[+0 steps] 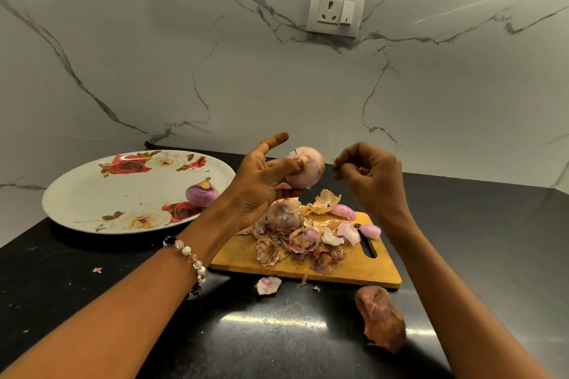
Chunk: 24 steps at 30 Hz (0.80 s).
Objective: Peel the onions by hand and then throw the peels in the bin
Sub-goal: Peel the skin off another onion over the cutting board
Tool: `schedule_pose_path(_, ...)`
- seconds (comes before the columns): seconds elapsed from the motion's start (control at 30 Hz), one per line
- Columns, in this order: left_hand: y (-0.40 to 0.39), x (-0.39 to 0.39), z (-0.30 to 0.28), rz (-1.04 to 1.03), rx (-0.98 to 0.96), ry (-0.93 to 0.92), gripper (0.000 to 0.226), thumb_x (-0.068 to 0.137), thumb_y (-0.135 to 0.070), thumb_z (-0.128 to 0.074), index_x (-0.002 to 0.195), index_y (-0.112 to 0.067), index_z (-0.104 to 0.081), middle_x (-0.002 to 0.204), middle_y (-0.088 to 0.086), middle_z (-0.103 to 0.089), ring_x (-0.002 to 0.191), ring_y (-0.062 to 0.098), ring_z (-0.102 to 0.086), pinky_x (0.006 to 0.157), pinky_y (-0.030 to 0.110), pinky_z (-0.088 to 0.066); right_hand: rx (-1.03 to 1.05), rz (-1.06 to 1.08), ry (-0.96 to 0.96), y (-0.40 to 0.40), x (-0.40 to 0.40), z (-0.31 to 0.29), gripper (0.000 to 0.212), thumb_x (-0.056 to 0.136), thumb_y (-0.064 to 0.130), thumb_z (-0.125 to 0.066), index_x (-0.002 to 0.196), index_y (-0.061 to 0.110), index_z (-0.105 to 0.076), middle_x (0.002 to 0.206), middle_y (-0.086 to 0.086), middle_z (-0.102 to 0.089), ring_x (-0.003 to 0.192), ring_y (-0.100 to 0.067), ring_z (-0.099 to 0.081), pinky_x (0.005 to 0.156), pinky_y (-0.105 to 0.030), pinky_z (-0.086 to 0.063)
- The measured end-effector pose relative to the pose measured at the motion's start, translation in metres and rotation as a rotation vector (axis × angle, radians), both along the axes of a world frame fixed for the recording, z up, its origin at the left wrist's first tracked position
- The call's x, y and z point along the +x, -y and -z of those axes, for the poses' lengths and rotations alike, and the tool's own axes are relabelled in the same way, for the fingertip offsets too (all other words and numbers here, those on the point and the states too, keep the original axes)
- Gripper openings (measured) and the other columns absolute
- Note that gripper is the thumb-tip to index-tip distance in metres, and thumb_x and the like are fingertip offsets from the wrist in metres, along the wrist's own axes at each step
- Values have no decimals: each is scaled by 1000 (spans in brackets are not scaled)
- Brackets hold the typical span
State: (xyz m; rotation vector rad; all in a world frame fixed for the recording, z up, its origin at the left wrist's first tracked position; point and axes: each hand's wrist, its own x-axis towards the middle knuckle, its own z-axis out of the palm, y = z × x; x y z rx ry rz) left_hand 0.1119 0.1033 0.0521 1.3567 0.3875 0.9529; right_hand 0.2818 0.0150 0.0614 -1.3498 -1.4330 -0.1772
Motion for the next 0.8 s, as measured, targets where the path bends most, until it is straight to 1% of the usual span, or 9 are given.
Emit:
schedule_pose_path(0.1,0,-2,0,22,31,-33,62,84,-5,-64,138,-24,-40,113,8,-64,97,28,-68,73,39,-60,-30,-113,-68,0,-1,-2,13,90,-1,-62,99,6,-69,89,-5,-70,78,-9,-68,72,-18,-56)
schedule_pose_path(0.13,0,-2,0,22,50,-48,65,83,-3,-64,139,-24,-39,115,8,-64,99,28,-68,76,40,-59,-57,-144,-57,1,-2,-2,17,89,7,-65,106,5,-68,96,-7,-71,84,-9,-69,75,-18,-55)
schedule_pose_path(0.2,1,-3,-1,15,87,-77,70,81,-2,-65,141,-22,-37,120,10,-62,102,29,-66,81,43,-58,-104,-190,0,1,-3,-2,35,84,20,-69,116,5,-66,106,-8,-71,93,-10,-69,81,-19,-56)
schedule_pose_path(0.27,2,-3,-1,12,130,-109,74,78,-4,-67,142,-22,-35,126,14,-58,104,29,-66,83,44,-57,-116,-190,76,2,-5,-1,40,82,16,-73,119,2,-65,110,-7,-69,95,-12,-69,83,-19,-56)
schedule_pose_path(0.37,2,-3,0,-1,208,-171,76,76,-9,-70,141,-24,-35,131,16,-56,106,28,-65,81,42,-58,-72,-161,138,3,-6,1,39,80,4,-76,117,-1,-65,106,-3,-68,92,-11,-68,82,-13,-53)
schedule_pose_path(0.5,3,-2,1,-5,263,-221,76,78,-7,-71,142,-23,-34,132,16,-55,107,27,-65,83,41,-57,-47,-116,216,3,-10,4,32,77,2,-78,108,-3,-69,95,1,-66,80,-9,-67,76,-6,-51)
schedule_pose_path(0.63,4,-4,0,-1,275,-244,78,77,-4,-71,143,-21,-33,132,16,-55,108,27,-63,83,40,-57,-37,-84,266,3,-11,4,21,77,0,-78,97,-4,-72,91,-7,-71,76,-9,-66,72,-3,-49)
schedule_pose_path(0.73,4,-6,-2,2,280,-252,78,77,-3,-71,144,-21,-32,131,15,-56,108,25,-63,84,40,-57,-34,-73,283,3,-9,2,18,77,-1,-78,94,-4,-73,89,-8,-71,75,-11,-67,72,-4,-50)
schedule_pose_path(0.8,5,-6,-3,19,282,-256,79,78,-2,-70,144,-20,-31,128,11,-58,107,23,-64,83,39,-57,-22,-48,283,3,-6,2,17,77,-3,-77,93,-4,-73,88,-12,-73,74,-11,-67,70,-4,-50)
